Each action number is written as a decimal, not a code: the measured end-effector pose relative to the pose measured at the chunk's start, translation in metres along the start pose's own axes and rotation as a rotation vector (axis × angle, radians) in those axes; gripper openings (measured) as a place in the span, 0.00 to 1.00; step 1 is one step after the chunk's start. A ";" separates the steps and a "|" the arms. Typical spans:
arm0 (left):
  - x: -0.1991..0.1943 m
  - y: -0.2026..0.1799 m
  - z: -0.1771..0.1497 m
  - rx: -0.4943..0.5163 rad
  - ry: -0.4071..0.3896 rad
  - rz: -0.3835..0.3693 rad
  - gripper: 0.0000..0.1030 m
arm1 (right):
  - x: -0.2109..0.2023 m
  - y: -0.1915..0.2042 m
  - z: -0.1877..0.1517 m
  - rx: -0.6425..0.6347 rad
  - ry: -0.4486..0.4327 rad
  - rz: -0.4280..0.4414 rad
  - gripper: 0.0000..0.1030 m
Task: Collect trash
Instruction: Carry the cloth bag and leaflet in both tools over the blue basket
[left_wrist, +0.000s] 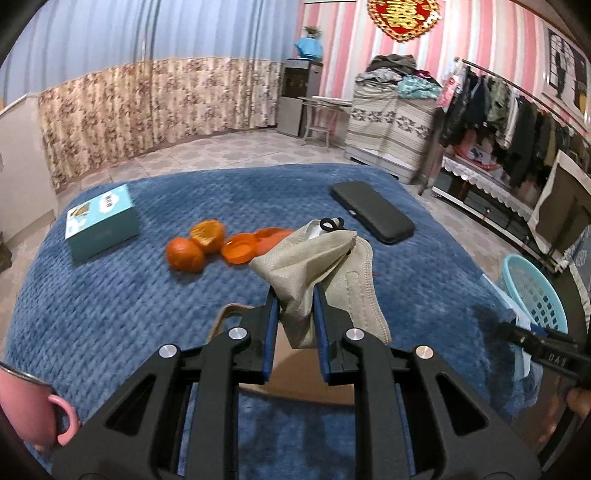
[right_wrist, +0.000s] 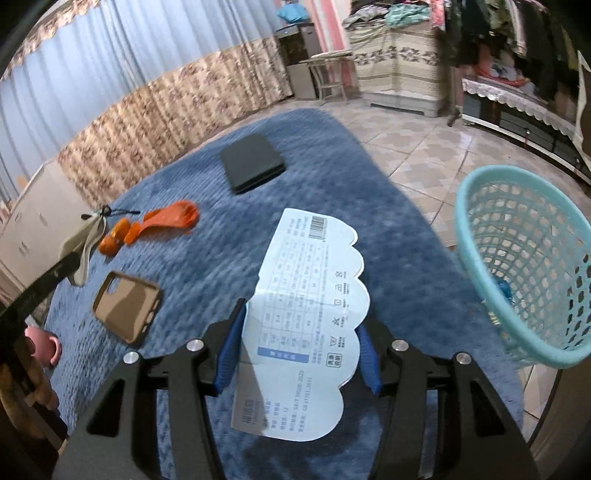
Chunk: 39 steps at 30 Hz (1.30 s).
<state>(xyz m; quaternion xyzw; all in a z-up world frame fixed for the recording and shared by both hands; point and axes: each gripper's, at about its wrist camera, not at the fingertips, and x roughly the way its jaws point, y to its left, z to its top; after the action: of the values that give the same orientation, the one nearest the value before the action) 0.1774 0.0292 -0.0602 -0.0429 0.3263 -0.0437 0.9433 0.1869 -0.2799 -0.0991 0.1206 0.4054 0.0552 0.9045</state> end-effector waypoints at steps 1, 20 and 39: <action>0.001 -0.004 0.001 0.008 0.000 -0.003 0.17 | -0.001 -0.006 0.002 0.010 -0.006 0.000 0.52; 0.016 -0.105 0.034 0.149 -0.062 -0.123 0.17 | -0.057 -0.129 0.044 0.158 -0.241 -0.244 0.52; 0.040 -0.239 0.022 0.302 -0.067 -0.321 0.17 | -0.066 -0.202 0.034 0.260 -0.262 -0.345 0.52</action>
<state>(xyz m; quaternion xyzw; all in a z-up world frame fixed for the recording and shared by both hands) 0.2094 -0.2109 -0.0409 0.0461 0.2733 -0.2402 0.9303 0.1691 -0.4933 -0.0830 0.1709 0.3029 -0.1689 0.9222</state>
